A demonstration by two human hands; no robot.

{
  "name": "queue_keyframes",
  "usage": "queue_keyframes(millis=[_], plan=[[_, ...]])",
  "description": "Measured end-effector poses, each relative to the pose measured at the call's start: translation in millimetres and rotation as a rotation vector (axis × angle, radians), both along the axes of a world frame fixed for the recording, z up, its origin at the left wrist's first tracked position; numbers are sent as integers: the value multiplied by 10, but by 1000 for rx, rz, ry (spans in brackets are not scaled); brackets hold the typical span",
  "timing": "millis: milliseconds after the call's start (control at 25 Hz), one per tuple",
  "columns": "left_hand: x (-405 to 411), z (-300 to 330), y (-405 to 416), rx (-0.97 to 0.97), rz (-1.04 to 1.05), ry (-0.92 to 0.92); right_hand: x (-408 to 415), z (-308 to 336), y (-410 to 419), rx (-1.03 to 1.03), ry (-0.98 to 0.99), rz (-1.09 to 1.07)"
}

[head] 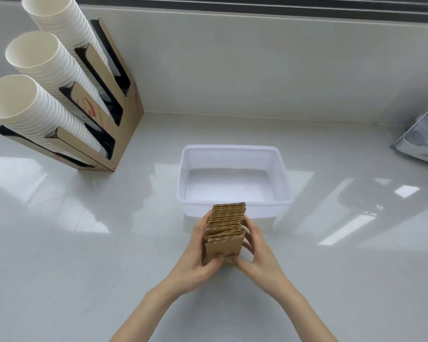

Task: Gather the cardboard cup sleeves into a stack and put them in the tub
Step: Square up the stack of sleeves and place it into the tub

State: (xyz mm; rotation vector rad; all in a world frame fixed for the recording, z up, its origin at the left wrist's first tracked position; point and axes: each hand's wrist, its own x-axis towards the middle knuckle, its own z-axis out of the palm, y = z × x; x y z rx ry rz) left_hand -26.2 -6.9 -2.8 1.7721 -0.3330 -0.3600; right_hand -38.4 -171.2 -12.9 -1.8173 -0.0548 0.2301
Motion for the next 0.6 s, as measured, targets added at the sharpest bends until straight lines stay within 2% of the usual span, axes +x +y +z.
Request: queue_keyframes(millis=[280,600], plan=[[39,-185,135,126,41,-9,89,-114,128,-96,19,73],[132,-63,224,53,50,73,122,-255,156,-179,47,80]])
